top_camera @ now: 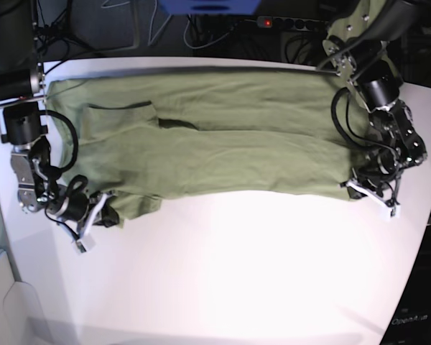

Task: Fold the T-shirt properly
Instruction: 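Move left gripper to the hem corner beside the sleeve edge and grasp, then lift the gripped edge with both grippers and fold it over the shirt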

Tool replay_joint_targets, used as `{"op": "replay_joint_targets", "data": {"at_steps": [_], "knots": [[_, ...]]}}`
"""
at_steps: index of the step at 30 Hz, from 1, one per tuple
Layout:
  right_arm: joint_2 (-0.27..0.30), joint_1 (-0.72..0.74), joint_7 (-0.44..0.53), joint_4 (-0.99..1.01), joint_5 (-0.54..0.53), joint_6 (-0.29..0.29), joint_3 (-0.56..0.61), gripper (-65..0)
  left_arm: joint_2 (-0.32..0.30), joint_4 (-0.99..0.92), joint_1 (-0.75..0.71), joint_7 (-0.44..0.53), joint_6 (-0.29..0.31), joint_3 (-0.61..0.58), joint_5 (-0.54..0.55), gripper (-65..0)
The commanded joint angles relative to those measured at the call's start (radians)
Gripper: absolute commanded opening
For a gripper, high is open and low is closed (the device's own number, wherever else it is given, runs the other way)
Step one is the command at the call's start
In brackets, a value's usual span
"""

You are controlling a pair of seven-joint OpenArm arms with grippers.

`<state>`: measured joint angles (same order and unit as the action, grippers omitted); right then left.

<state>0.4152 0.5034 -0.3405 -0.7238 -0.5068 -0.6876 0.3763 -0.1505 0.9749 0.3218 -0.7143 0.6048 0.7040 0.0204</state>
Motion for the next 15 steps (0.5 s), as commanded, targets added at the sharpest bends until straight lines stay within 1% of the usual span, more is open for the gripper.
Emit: {"op": "replay_joint_targets", "data": {"at_steps": [1,6,12,15], "knots": [[0.015,0.03,0.021,-0.015,-0.014,-0.002,-0.004,-64.3,-0.014,0.011,0.017,-0.012,-0.01,-0.001,-0.007,-63.2],[0.02,0.03,0.021,-0.015,-0.014,-0.002,-0.01,-64.3,-0.019,0.029,0.017,-0.014,-0.019,-0.002,-0.006,-63.2],[0.027,0.03,0.022,-0.016,-0.014,-0.002,-0.01,-64.3,-0.01,0.144,-0.003,-0.012,-0.013,-0.004,-0.004,-63.3],[0.037,0.007,0.022,-0.066,-0.014,-0.002,-0.01,-64.3,-0.007,0.192,-0.017,-0.012,-0.012,-0.004,0.0,-63.3]]}}
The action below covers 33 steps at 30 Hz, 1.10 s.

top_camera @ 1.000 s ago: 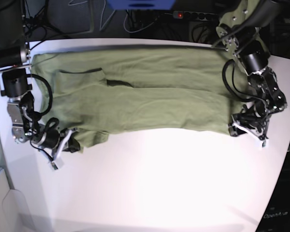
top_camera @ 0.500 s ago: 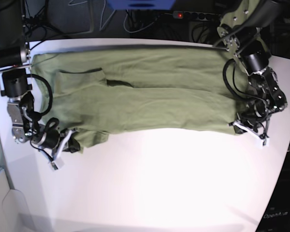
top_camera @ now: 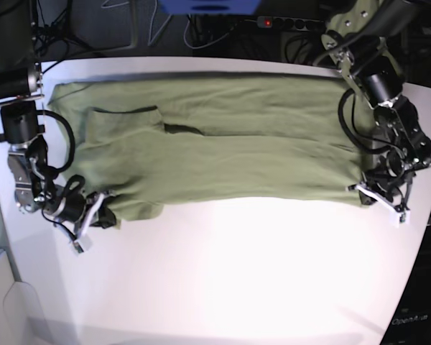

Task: Fold the T-shirt properly
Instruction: 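Lift the gripped edge with both grippers and fold it over the shirt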

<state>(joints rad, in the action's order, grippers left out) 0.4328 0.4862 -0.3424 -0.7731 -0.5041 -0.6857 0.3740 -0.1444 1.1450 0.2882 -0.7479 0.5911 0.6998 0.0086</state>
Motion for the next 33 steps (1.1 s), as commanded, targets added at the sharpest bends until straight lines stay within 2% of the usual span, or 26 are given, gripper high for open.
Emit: {"op": "replay_joint_targets", "data": {"at_steps": [1,5,9,16,22,25,33], "knots": [[0.033,0.004,0.026,-0.052,-0.017,-0.004,-0.008,-64.3,-0.013,0.034,0.01,0.021,0.002,0.001,0.012,-63.3],[0.061,-0.085,0.024,-0.248,-0.017,0.01,-0.01,-64.3,-0.013,0.063,0.001,0.021,0.002,0.001,0.012,-63.3],[0.108,-0.182,0.022,-0.417,-0.017,0.114,-0.01,-64.3,-0.013,0.063,-0.011,0.021,0.002,0.001,0.012,-63.3],[0.153,-0.323,0.022,-0.602,-0.017,0.123,-0.027,-64.3,0.021,0.178,-0.08,0.021,0.003,0.001,0.014,-63.4],[0.148,-0.465,0.022,-0.725,-0.017,0.123,-0.174,-64.3,0.067,0.352,-0.16,0.023,0.003,0.001,0.014,-63.4],[0.148,-0.527,0.022,-0.796,-0.017,0.123,-0.212,-64.3,0.087,0.393,-0.2,0.064,0.003,0.001,0.014,-63.4],[0.145,-0.686,0.022,-0.937,-0.017,0.123,-0.315,-64.3,0.122,0.399,-0.317,0.265,0.003,0.001,0.014,-63.4]]}}
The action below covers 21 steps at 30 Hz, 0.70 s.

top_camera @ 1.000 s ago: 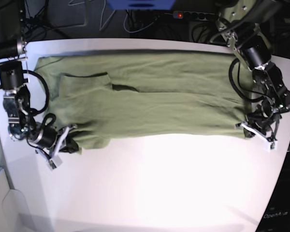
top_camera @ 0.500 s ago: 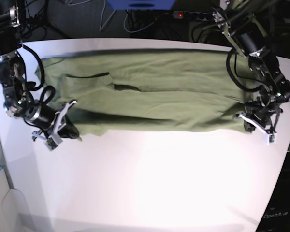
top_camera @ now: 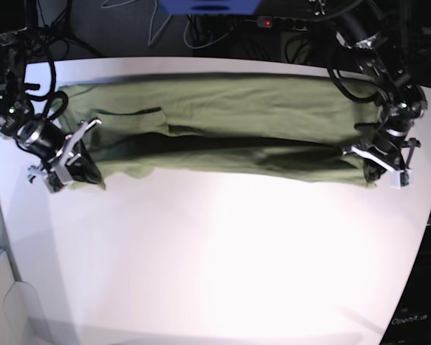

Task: Fold the T-shirt properly
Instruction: 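Lift the gripped edge with both grippers and fold it over the shirt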

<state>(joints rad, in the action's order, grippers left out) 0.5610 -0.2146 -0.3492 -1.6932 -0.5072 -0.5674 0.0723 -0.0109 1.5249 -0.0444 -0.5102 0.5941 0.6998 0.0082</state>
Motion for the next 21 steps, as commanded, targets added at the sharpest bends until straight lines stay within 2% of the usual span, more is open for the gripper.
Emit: {"op": "replay_joint_targets", "data": {"at_steps": [1,7,14,18,21], "knots": [[0.017,-0.001,0.029,-0.035,-0.014,0.005,-0.022,-64.3,-0.008,0.019,0.004,0.045,0.0,0.001,0.014,-63.4],[0.017,-0.096,0.029,-0.123,-0.014,0.005,-0.064,-64.3,-0.007,0.035,-0.048,0.074,0.0,0.005,0.014,-63.4],[0.017,-0.165,0.032,-0.163,-0.014,0.005,-0.073,-64.3,0.022,0.174,-0.108,0.084,0.0,0.005,0.014,-63.4],[0.003,-0.185,0.037,-0.163,-0.014,0.005,-0.073,-64.3,0.027,0.2,-0.142,0.137,0.0,0.001,0.014,-63.4],[-0.008,-0.211,0.04,-0.163,-0.014,0.005,-0.096,-64.3,0.027,0.193,-0.165,0.221,0.0,0.004,0.013,-63.4]]}}
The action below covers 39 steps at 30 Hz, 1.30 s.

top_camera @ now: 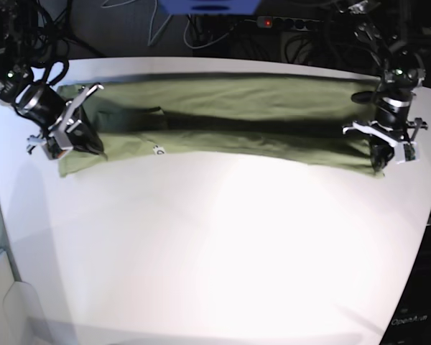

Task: Fold the T-shirt properly
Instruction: 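Lift the gripped edge with both grippers and fold it over the shirt, then lower the folded edge onto the shirt and open both grippers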

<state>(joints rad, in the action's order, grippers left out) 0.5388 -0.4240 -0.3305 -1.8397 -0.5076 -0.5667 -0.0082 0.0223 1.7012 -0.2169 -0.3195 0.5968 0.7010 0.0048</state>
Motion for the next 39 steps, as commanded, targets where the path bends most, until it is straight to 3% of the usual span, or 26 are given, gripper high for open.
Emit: {"op": "replay_joint_targets", "data": {"at_steps": [1,6,14,27,32,39], "knots": [[0.01,-0.008,0.021,-0.016,-0.013,0.003,-0.028,-64.3,-0.006,0.015,-0.003,0.058,-0.002,0.004,0.016,-63.4],[-0.015,-0.039,0.024,-0.016,-0.013,0.001,-0.078,-64.3,-0.006,0.013,-0.062,0.205,-0.002,0.004,0.016,-63.4],[-0.053,-0.108,0.14,-0.008,-0.012,0.001,-0.094,-64.3,-0.006,-0.053,-0.092,0.322,-0.002,0.003,0.016,-63.4],[-0.087,-0.129,0.143,0.044,-0.012,0.001,-0.097,-64.3,-0.006,-0.252,-0.121,0.725,-0.002,0.006,0.014,-63.4],[-0.107,-0.123,0.147,0.093,-0.012,0.001,-0.097,-64.3,-0.006,-0.286,-0.14,0.808,-0.002,0.006,0.016,-63.4],[-0.107,-0.129,0.224,0.163,-0.012,0.001,-0.095,-64.3,-0.006,-0.379,-0.154,0.936,-0.002,0.006,0.016,-63.4]]}}
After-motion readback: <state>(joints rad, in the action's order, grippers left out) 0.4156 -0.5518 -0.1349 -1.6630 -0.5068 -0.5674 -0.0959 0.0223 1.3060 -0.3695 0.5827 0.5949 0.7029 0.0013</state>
